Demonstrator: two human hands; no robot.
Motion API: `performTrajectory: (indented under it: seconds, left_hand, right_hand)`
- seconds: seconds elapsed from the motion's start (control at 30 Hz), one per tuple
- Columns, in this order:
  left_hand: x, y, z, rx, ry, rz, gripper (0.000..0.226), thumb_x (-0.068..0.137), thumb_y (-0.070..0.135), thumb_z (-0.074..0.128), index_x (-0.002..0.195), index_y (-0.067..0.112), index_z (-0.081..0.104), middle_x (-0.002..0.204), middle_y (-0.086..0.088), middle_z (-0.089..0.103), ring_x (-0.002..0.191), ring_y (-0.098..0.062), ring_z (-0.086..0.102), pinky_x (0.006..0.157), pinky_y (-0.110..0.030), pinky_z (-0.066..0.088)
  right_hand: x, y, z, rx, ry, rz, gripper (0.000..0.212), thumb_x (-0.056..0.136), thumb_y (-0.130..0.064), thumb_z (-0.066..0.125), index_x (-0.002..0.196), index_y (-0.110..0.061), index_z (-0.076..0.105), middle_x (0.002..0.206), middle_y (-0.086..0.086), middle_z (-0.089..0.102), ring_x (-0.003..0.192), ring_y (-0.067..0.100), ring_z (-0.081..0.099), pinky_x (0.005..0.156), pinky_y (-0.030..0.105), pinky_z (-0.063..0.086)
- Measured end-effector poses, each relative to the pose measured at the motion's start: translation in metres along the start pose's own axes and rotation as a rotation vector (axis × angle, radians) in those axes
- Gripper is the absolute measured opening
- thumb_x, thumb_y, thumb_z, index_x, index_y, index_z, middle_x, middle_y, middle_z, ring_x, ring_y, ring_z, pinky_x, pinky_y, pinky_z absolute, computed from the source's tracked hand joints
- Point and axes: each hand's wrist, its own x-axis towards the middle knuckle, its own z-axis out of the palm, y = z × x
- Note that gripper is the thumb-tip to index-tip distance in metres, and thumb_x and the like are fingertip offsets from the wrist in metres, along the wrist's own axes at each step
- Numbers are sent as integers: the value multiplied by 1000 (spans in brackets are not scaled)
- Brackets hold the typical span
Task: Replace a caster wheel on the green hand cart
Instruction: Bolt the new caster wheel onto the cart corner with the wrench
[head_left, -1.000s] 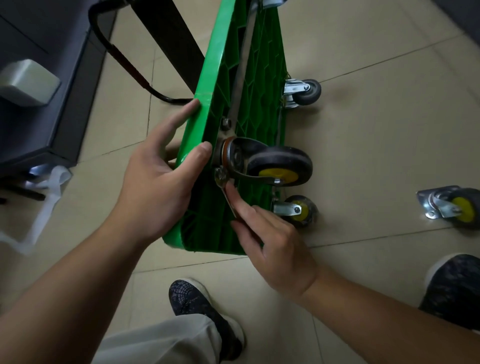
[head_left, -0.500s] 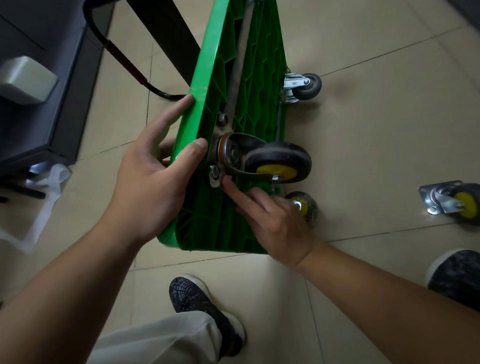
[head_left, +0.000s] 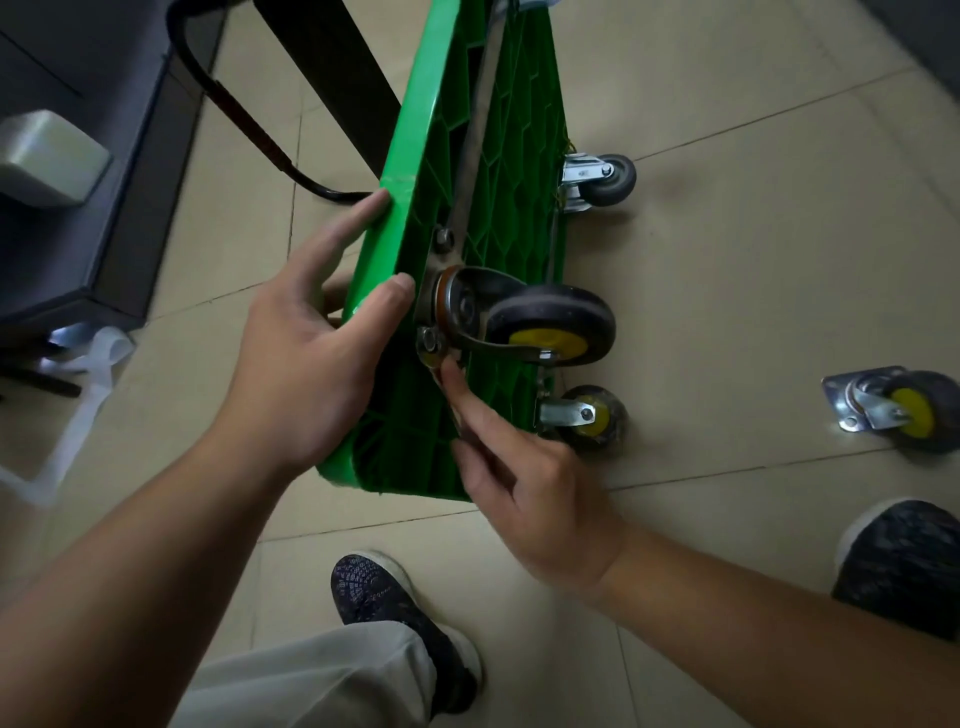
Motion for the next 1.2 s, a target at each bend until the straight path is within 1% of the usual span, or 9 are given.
performTrajectory:
  seconds: [0.07, 0.13, 0.27, 0.47, 0.67, 0.77, 0.83, 0.97, 1.2]
  left_hand:
    - [1, -1, 0, 8, 4, 2, 52, 102, 21, 62, 147, 44, 51, 121, 1, 72, 96, -11, 76, 70, -21, 60]
    - [2, -1, 0, 25, 3, 14, 51, 102, 21, 63, 147, 44, 52, 126, 0, 71, 101, -12, 75, 74, -24, 61]
    - [2, -2, -1, 38, 2, 16, 52, 100, 30, 65, 147, 47, 50, 133, 3, 67, 108, -14, 73, 83, -33, 63]
    - [1, 1, -3, 52, -8, 13, 58, 93, 37, 65, 148, 47, 50, 134, 4, 66, 110, -14, 72, 96, -45, 59]
    - [2, 0, -4, 98, -16, 8, 54, 101, 32, 63, 147, 53, 47, 135, 4, 65, 104, -11, 73, 88, -43, 62]
    - [1, 0, -5, 90, -15, 3, 54, 101, 32, 64, 146, 54, 47, 134, 4, 65, 97, -10, 75, 81, -40, 64]
    - [1, -2, -5, 80, -18, 1, 54, 101, 31, 64, 146, 54, 47, 135, 2, 65, 94, -10, 76, 74, -35, 65]
    - [2, -4, -4, 73, -23, 5, 54, 101, 32, 64, 147, 53, 47, 135, 0, 64, 99, -14, 75, 74, -32, 64]
    - [2, -3, -3, 42, -40, 13, 54, 99, 34, 64, 148, 50, 48, 138, 4, 64, 116, -17, 70, 80, -29, 63]
  right_hand:
    - [-5, -15, 7, 113, 30, 81, 57, 104, -19, 51, 158, -24, 34, 111, -1, 77, 92, -4, 65, 97, 33, 57]
    - [-7, -31, 11, 272, 40, 184, 56, 105, -25, 50, 156, -40, 35, 82, -20, 68, 74, -9, 56, 76, 22, 53]
    - [2, -77, 20, 538, 97, 467, 54, 100, -35, 52, 150, -50, 39, 51, 0, 48, 48, 10, 42, 47, 33, 35]
    - [27, -104, 7, 605, 95, 598, 48, 104, -24, 52, 150, -34, 46, 53, 2, 60, 46, 5, 52, 47, 21, 44]
    - [-8, -86, 7, 385, 97, 356, 55, 103, -32, 46, 152, -53, 34, 60, -16, 52, 54, -2, 46, 56, 15, 41]
    - [-25, -56, -4, 99, 57, 157, 55, 104, -23, 48, 157, -32, 36, 104, -36, 61, 94, -15, 60, 88, 11, 48]
    - [-28, -31, -13, -115, 44, -15, 52, 105, -15, 49, 155, -13, 38, 130, -5, 69, 108, 10, 70, 95, 29, 57]
    - [-15, 6, -19, -303, 20, -199, 48, 108, -14, 49, 154, -7, 36, 80, 6, 63, 62, 21, 56, 61, 42, 54]
    - [8, 44, -12, -410, 59, -370, 55, 107, -11, 50, 158, -12, 31, 74, -1, 44, 65, 16, 41, 60, 39, 44]
